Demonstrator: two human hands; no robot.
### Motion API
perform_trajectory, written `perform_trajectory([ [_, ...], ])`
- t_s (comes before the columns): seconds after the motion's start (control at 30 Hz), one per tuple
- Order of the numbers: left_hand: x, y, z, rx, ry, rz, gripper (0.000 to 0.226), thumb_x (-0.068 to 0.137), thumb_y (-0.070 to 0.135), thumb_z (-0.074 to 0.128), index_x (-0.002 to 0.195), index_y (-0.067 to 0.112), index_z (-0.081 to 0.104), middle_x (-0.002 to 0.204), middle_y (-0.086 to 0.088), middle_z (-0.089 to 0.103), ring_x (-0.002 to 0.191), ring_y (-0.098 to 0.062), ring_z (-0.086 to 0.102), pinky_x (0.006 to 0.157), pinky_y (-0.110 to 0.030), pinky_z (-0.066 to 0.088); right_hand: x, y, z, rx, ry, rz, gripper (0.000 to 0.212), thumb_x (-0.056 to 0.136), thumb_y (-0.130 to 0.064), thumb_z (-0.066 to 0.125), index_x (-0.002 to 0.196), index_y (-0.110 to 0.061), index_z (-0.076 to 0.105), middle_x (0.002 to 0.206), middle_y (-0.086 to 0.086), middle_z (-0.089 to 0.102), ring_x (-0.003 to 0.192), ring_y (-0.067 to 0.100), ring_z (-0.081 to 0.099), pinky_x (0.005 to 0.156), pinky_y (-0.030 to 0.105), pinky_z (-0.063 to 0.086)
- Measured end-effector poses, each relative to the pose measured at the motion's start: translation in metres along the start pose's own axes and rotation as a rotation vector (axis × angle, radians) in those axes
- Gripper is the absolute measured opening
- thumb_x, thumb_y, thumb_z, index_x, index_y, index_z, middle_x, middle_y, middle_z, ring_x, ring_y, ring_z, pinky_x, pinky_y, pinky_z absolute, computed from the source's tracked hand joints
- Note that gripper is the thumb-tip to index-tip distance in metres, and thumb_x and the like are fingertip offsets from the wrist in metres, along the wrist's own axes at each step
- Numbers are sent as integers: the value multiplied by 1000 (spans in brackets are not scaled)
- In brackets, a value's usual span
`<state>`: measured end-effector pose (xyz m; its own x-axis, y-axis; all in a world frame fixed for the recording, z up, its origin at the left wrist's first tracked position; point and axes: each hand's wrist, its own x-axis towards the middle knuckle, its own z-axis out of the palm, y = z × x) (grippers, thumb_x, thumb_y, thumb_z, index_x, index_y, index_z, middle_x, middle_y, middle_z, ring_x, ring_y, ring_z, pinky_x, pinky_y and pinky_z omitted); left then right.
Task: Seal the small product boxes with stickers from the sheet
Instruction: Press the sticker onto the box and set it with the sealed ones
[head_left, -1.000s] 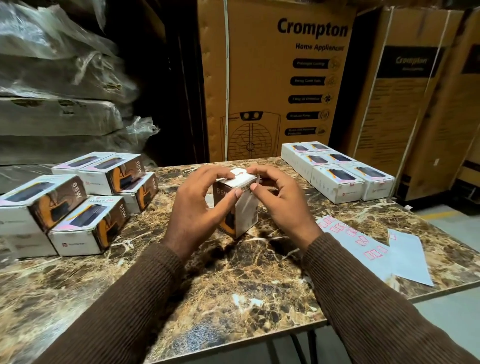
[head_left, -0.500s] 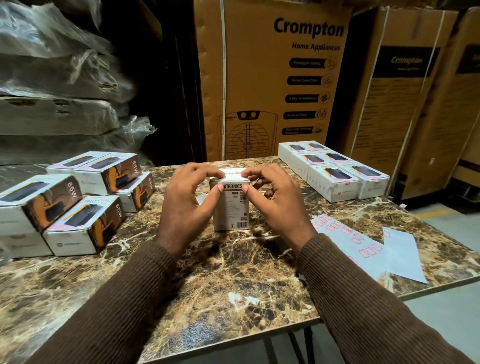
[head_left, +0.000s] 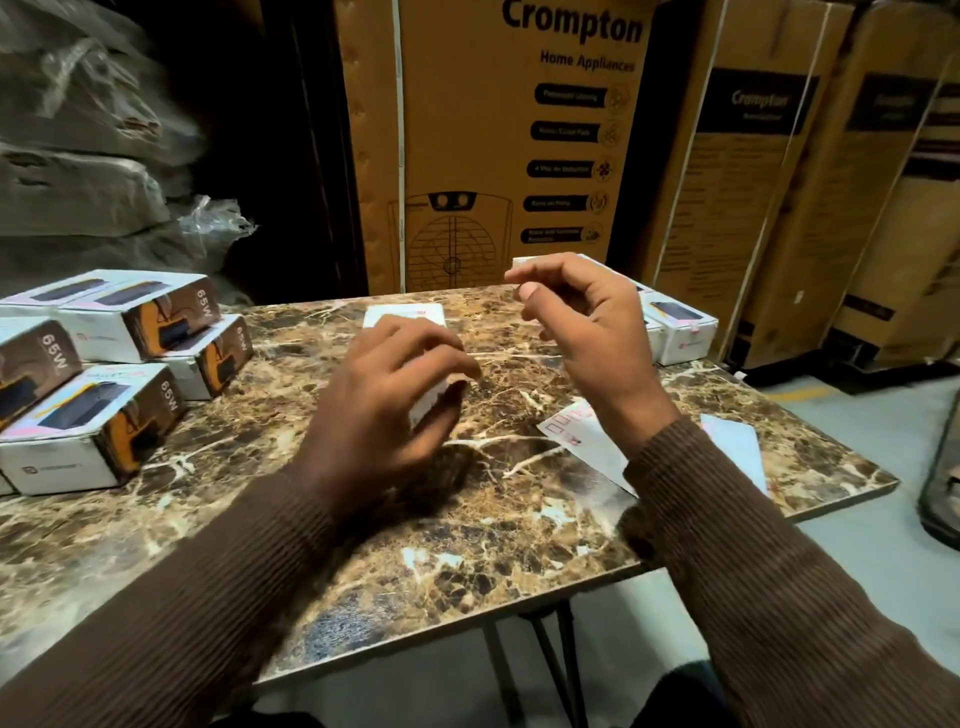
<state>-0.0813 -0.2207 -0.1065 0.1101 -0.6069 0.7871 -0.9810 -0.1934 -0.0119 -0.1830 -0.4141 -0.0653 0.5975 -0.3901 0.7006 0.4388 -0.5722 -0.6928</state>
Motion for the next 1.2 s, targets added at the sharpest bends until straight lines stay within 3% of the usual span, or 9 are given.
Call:
perform_trajectory([
  [0.13, -2, 31, 22, -128, -350, 100, 31, 106, 42, 58, 130, 25, 68, 137, 7, 62, 126, -10, 54, 104, -35, 47, -9, -2, -61, -31, -130, 81, 13, 100, -3, 66, 107, -6, 77, 99, 18, 74, 83, 14, 64, 69, 18, 51],
  [0.23, 0, 44, 35, -159, -517, 152, 49, 108, 59, 45, 144, 29, 59, 149, 8, 55, 135, -8, 49, 110, -37, 46, -22, 14, -102, -278, -343, 113, 16, 97, -4, 72, 102, -17, 80, 94, 2, 77, 87, 14, 70, 76, 28, 55],
  [0.3, 2, 48, 41, -160, -567, 168, 58, 107, 65, 42, 150, 28, 54, 154, 8, 51, 139, -8, 46, 113, -38, 44, -32, 27, -121, -464, -479, 114, 21, 94, -7, 76, 99, -26, 81, 94, -8, 77, 89, 12, 71, 77, 32, 56],
  [0.37, 5, 53, 45, -176, -602, 151, 66, 106, 69, 38, 156, 28, 48, 160, 7, 46, 144, -8, 42, 117, -40, 41, -41, 32, -130, -581, -593, 88, 26, 92, -6, 77, 99, -31, 80, 93, -14, 75, 89, 9, 70, 75, 26, 52],
  [0.63, 13, 68, 53, -207, -683, 167, 61, 107, 67, 36, 154, 30, 51, 159, 8, 47, 142, -9, 44, 116, -40, 41, -41, 29, -126, -737, -880, -8, 15, 94, -14, 77, 103, -25, 79, 102, -13, 70, 94, 5, 67, 86, 33, 56],
  [1.0, 13, 69, 50, -235, -696, 132, 61, 106, 66, 37, 154, 30, 51, 159, 9, 47, 141, -8, 44, 117, -36, 39, -49, 31, -122, -798, -894, -70, 9, 96, -14, 65, 100, -20, 69, 100, -8, 62, 90, 9, 60, 83, 35, 53],
  [1.2, 12, 69, 51, -252, -679, 133, 60, 106, 65, 41, 152, 28, 53, 157, 9, 49, 139, -9, 47, 116, -37, 41, -53, 17, -125, -777, -837, -22, 25, 97, -38, 44, 101, -22, 62, 96, -9, 64, 88, 13, 61, 79, 40, 52],
])
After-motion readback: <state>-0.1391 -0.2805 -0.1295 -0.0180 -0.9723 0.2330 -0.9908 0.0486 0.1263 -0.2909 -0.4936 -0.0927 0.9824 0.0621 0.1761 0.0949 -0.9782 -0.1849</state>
